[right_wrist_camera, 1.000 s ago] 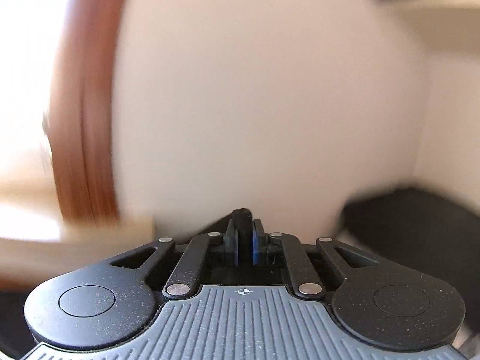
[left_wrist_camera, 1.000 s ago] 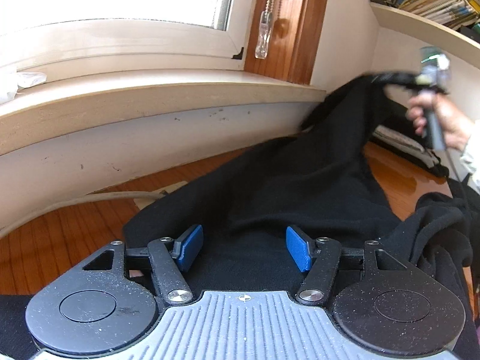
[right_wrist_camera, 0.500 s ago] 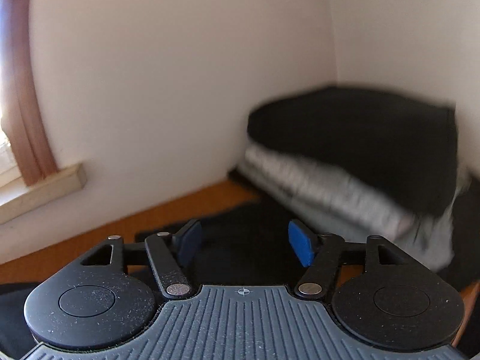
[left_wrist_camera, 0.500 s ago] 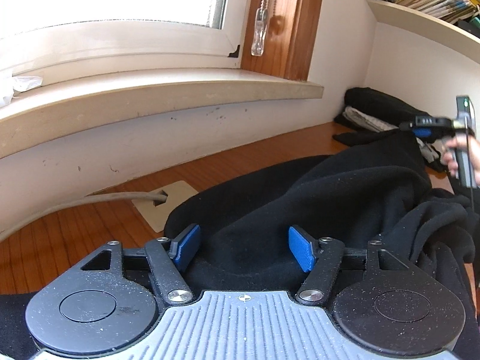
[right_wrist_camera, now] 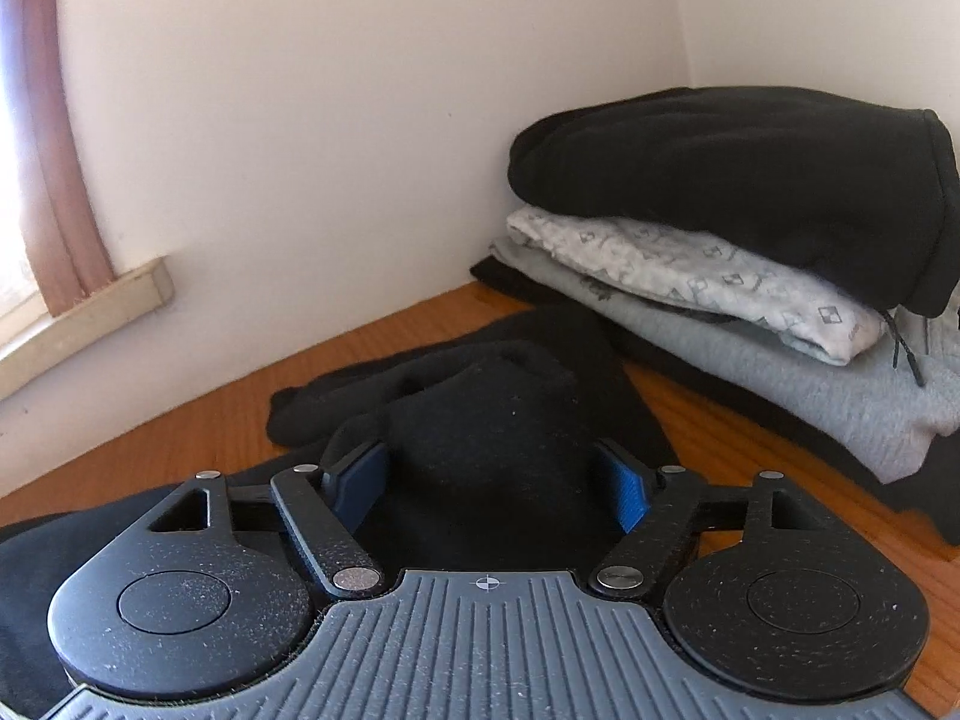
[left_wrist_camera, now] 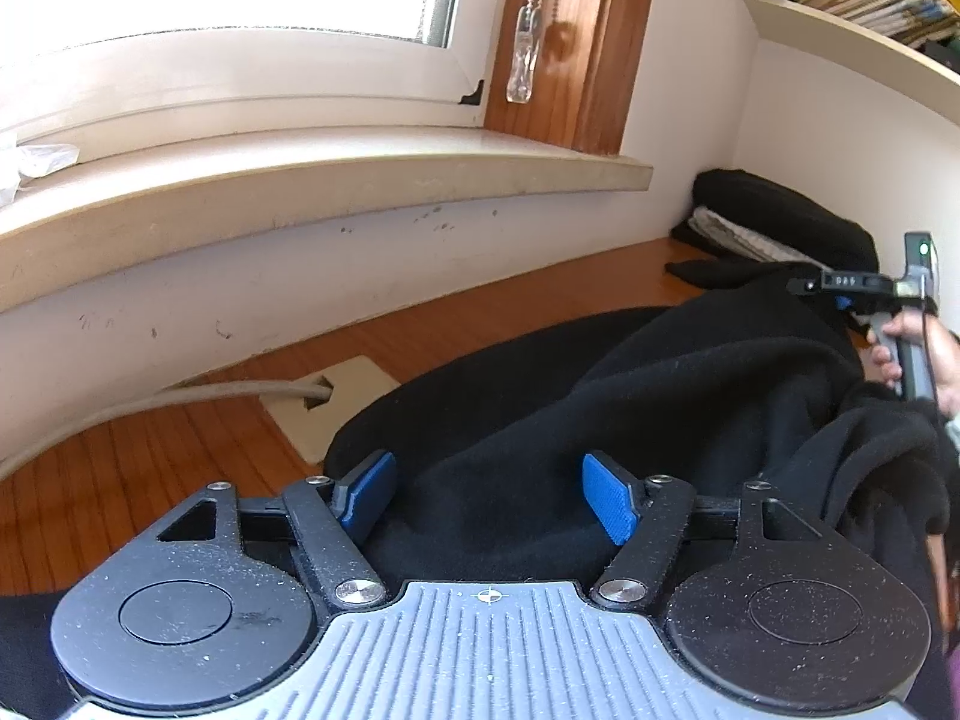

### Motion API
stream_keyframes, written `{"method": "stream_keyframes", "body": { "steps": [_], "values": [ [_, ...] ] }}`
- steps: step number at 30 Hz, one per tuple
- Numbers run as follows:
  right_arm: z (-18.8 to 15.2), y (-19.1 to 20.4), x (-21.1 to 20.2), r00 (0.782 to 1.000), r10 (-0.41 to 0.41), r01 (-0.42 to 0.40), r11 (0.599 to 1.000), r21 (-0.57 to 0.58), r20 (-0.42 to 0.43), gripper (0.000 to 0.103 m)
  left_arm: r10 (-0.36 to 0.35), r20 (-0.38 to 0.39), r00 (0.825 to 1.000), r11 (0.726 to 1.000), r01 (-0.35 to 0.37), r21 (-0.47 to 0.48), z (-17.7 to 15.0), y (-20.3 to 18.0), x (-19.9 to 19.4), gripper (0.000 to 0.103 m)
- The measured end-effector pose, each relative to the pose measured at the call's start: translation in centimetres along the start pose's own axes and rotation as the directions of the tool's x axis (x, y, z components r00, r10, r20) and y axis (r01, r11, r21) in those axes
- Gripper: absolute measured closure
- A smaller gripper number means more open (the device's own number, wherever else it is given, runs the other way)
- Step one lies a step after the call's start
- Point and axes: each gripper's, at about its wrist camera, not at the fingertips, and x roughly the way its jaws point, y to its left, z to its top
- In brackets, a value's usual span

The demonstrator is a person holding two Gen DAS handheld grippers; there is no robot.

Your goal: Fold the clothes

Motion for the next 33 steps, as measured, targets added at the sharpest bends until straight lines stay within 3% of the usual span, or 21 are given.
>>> {"method": "stream_keyframes", "body": {
  "steps": [5, 12, 15, 16, 20, 27, 32, 33],
  "values": [
    [0.0, 0.0, 0.0, 1.000, -0.001, 0.001, 1.000, -0.002, 0.005, 0.028, -0.012, 0.027, 1.000, 1.000, 0.012, 0.010, 4.4, -0.7, 0.4, 0.029],
    [-0.1, 0.1, -0.1, 1.000, -0.018, 0.018, 1.000, -0.002, -0.001, 0.028, -0.039, -0.022, 0.999, 0.991, 0.041, 0.127, 10.2, -4.8, 6.6, 0.029],
    [-0.2, 0.3, -0.2, 1.000, -0.024, 0.024, 1.000, -0.013, 0.007, 0.028, -0.014, -0.025, 1.000, 0.973, 0.019, 0.231, 10.2, -6.4, 10.0, 0.055],
    [-0.2, 0.3, -0.2, 1.000, -0.023, 0.023, 1.000, -0.012, 0.009, 0.028, -0.003, -0.037, 0.999, 0.970, 0.012, 0.243, 10.0, -6.6, 11.1, 0.056],
    [-0.2, 0.1, -0.2, 1.000, -0.014, 0.014, 1.000, -0.007, 0.011, 0.028, -0.034, -0.102, 0.994, 0.969, 0.058, 0.239, 8.6, -6.7, 13.6, 0.056],
    [-0.2, 0.5, -0.2, 1.000, -0.008, 0.009, 1.000, -0.023, 0.015, 0.028, -0.012, -0.118, 0.993, 0.959, 0.045, 0.278, 7.3, -6.5, 15.0, 0.041],
    [-0.1, 1.4, -0.6, 1.000, 0.017, -0.016, 0.996, -0.083, 0.015, 0.028, -0.058, -0.108, 0.992, 0.967, 0.083, 0.242, 6.7, -5.7, 14.9, 0.046],
    [0.2, 1.7, -0.9, 0.999, 0.036, -0.034, 0.994, -0.101, 0.023, 0.028, -0.064, -0.104, 0.993, 0.966, 0.088, 0.244, 6.6, -5.6, 14.7, 0.052]
  ]
}}
